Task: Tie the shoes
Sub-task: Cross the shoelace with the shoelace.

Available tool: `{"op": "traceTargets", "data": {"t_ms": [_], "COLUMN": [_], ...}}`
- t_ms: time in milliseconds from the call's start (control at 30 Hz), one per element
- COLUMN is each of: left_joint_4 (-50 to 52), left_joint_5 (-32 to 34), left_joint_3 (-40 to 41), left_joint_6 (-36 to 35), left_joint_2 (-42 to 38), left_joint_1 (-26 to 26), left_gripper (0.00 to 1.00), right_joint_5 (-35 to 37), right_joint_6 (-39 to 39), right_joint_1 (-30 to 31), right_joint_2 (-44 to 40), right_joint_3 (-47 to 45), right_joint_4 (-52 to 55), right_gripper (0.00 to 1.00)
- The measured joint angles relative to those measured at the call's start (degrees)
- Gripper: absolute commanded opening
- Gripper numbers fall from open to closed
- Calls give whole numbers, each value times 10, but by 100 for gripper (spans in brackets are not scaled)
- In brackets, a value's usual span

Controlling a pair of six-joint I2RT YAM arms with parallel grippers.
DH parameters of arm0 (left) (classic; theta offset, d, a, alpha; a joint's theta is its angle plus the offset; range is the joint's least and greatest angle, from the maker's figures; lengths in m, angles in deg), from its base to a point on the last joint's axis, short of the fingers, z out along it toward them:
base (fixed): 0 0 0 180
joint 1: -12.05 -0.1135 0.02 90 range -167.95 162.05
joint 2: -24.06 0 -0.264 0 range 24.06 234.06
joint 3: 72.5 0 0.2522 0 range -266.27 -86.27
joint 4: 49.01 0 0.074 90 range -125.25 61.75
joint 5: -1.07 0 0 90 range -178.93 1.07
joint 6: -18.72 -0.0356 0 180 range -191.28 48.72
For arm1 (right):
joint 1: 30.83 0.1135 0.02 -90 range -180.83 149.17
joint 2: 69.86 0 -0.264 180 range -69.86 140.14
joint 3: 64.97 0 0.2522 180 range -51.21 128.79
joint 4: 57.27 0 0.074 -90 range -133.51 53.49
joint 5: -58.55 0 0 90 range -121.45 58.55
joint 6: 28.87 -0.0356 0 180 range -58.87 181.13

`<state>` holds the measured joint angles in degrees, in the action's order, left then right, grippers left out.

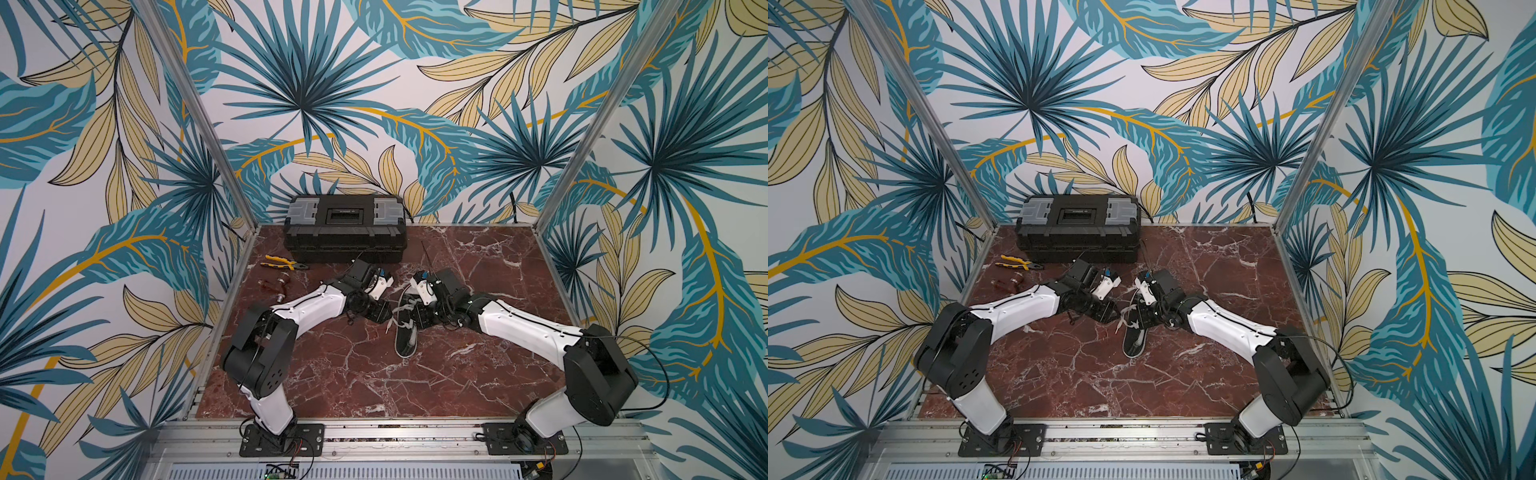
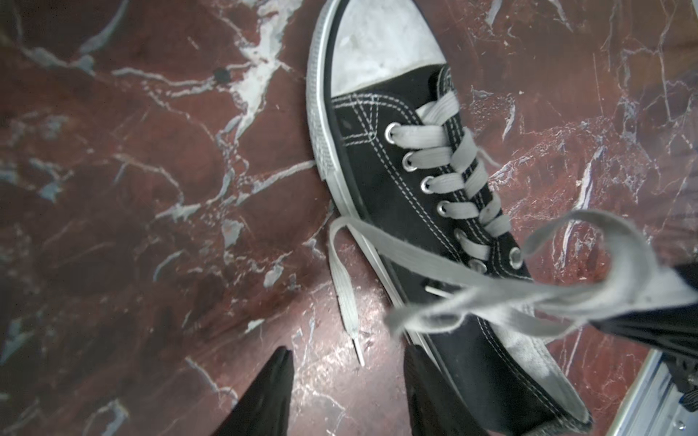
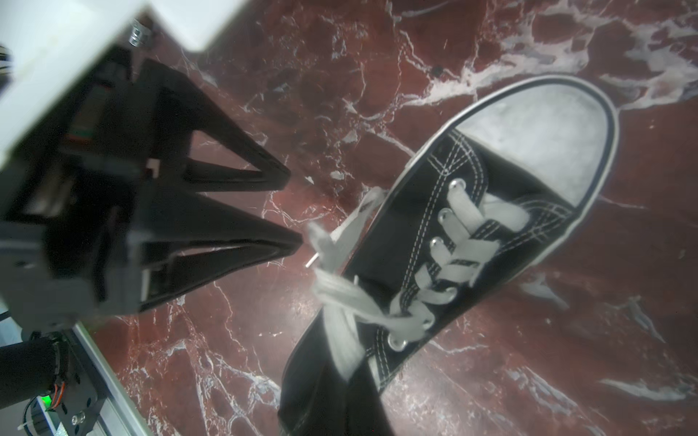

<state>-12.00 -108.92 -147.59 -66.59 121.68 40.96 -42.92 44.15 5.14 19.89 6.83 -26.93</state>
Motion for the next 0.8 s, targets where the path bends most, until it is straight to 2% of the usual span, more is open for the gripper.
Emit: {"op": "traceTargets", "data": {"t_ms": [300, 800], "left_joint_4": [-59, -75], "left_joint_5": [47, 183], "left_joint_3": [45, 44], "left_joint_6": [2, -18], "left_joint_2": [-8, 47], "left_joint_1": [26, 99], "left_gripper": [60, 50], "right_joint_5": [-4, -6], "right_joint_6": [-3, -6], "right_joint_1": [-8, -21], "right_joint_2": [8, 11], "right_joint_3": [8, 9], "right_joint_4": [3, 3], "right_gripper": [0, 0]}}
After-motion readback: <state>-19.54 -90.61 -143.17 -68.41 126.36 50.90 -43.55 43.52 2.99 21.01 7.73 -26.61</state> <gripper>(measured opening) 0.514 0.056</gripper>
